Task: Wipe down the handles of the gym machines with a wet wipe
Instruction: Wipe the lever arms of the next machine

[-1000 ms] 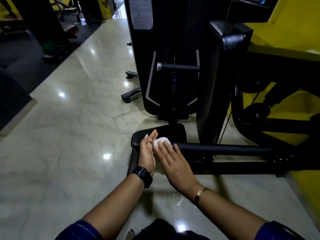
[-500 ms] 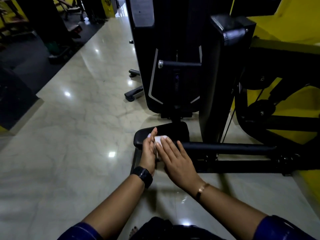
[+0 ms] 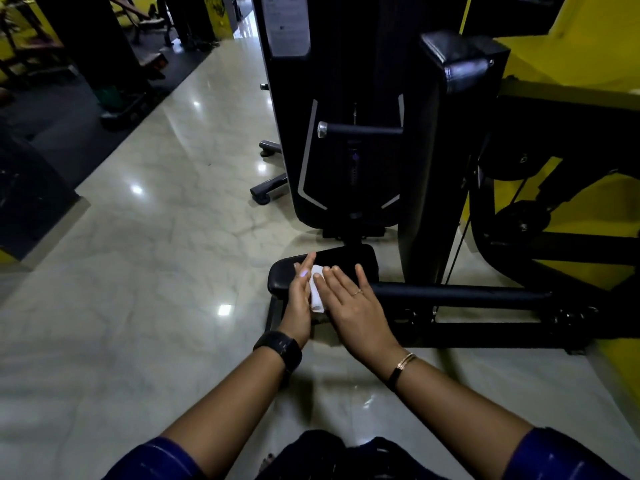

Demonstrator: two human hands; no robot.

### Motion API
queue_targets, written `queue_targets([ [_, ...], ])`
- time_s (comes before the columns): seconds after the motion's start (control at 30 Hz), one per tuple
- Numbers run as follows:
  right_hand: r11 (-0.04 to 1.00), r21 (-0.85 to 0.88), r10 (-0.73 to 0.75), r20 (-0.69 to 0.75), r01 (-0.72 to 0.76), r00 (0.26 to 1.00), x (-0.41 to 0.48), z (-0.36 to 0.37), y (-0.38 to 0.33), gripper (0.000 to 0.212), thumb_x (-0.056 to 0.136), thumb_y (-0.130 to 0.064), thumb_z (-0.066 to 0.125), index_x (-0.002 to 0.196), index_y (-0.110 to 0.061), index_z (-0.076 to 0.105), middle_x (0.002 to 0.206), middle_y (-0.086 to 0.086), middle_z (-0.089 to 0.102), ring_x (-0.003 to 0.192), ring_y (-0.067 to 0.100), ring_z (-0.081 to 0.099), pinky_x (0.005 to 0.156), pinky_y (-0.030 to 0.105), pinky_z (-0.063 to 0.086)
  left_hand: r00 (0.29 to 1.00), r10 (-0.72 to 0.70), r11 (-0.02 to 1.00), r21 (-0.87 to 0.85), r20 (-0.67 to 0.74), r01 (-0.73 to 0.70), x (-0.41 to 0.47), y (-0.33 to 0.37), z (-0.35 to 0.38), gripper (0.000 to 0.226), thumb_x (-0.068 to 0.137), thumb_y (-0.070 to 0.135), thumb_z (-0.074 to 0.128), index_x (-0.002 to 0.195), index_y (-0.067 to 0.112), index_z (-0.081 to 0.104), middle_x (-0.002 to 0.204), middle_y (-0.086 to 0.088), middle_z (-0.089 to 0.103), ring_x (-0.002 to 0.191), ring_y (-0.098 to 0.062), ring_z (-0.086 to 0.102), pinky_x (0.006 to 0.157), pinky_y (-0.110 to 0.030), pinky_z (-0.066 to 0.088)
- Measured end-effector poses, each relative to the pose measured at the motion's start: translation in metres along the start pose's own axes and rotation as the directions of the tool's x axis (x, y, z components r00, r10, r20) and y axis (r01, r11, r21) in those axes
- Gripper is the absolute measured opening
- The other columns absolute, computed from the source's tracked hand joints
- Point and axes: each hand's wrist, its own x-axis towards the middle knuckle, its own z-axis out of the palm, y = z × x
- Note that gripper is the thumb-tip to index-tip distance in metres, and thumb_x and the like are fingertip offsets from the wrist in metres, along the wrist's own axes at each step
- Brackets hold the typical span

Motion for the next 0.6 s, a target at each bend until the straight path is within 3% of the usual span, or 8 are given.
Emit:
queue_targets([
  [0.1,0.989,0.138,-0.036,-0.094,0.049,0.995,-0.011,-0.008,0.013,0.047,0.08,-0.006,0.065,0.127,-0.006,0.06,0.128,0.013,0.062,0.121,0.026,0.057,0.111,0.047,0.027,1.0,0.004,0.999,0.047,0.016,-0.005,-0.004,0.003,0.0,0.043,0.102,0.034,0.026,0.141,0.029,0.044,0.156,-0.009,0.032,0.141,-0.018,0.035,0.109,-0.023,0.037],
  [0.2,0.864,0.466,0.255,-0.077,-0.191,0.964,-0.012,-0.035,0.013,0.042,0.085,-0.005,0.055,0.126,-0.01,0.061,0.119,0.003,0.067,0.107,0.012,0.061,0.101,0.027,0.04,0.998,0.051,0.995,0.082,0.025,-0.053,-0.005,0.005,0.002,0.051,0.096,0.042,0.029,0.142,0.025,0.042,0.159,-0.003,0.026,0.146,-0.009,0.021,0.106,-0.014,0.029],
  [0.3,0.406,0.76,0.585,0.21,-0.508,0.783,0.001,-0.054,0.017,0.031,0.094,-0.003,0.05,0.121,-0.012,0.061,0.104,-0.006,0.066,0.095,0.007,0.06,0.08,0.011,0.045,0.994,0.099,0.979,0.175,0.045,-0.106,-0.001,0.007,0.003,0.048,0.085,0.052,0.03,0.127,0.041,0.052,0.16,0.001,0.024,0.148,-0.004,0.009,0.12,-0.031,0.013],
  [0.37,-0.012,0.836,0.621,0.436,-0.548,0.651,0.014,-0.059,0.022,0.026,0.094,0.001,0.048,0.115,-0.006,0.059,0.102,0.005,0.068,0.096,0.022,0.065,0.079,0.025,0.054,0.995,0.091,0.966,0.239,0.051,-0.1,0.002,0.011,0.006,0.051,0.086,0.046,0.028,0.128,0.035,0.054,0.149,0.011,0.039,0.147,-0.003,0.009,0.12,-0.031,0.011],
  [0.43,-0.367,0.796,0.533,0.604,-0.482,0.592,0.023,-0.066,0.023,0.033,0.09,0.014,0.039,0.112,-0.001,0.057,0.098,0.014,0.068,0.086,0.025,0.069,0.067,0.029,0.058,0.992,0.097,0.951,0.285,0.078,-0.115,0.006,0.019,0.009,0.052,0.084,0.044,0.032,0.127,0.028,0.058,0.127,0.021,0.056,0.147,-0.011,0.02,0.121,-0.038,0.016],
  [0.5,-0.493,0.744,0.456,0.663,-0.452,0.594,0.027,-0.071,0.022,0.041,0.086,0.022,0.032,0.105,-0.004,0.058,0.093,0.014,0.069,0.078,0.021,0.07,0.061,0.025,0.058,0.993,0.062,0.955,0.284,0.099,-0.088,0.013,0.026,0.008,0.043,0.085,0.041,0.042,0.118,0.028,0.065,0.117,0.011,0.067,0.133,-0.016,0.047,0.114,-0.044,0.033],
  [0.57,-0.496,0.736,0.444,0.671,-0.461,0.594,0.031,-0.07,0.023,0.045,0.085,0.022,0.032,0.103,-0.009,0.058,0.093,0.012,0.069,0.076,0.018,0.071,0.06,0.023,0.056,0.993,0.001,0.974,0.227,0.119,-0.028,0.02,0.034,0.008,0.034,0.095,0.021,0.047,0.125,0.018,0.064,0.098,0.003,0.073,0.094,-0.01,0.068,0.083,-0.03,0.055],
  [0.6,-0.488,0.74,0.453,0.668,-0.463,0.59,0.033,-0.071,0.023,0.045,0.085,0.021,0.033,0.107,-0.011,0.057,0.094,0.011,0.069,0.077,0.017,0.071,0.059,0.022,0.056,0.989,-0.013,0.978,0.208,0.147,-0.018,0.022,0.039,0.009,0.035,0.098,0.009,0.045,0.128,0.013,0.061,0.09,0.003,0.071,0.076,-0.005,0.067,0.065,-0.021,0.055],
])
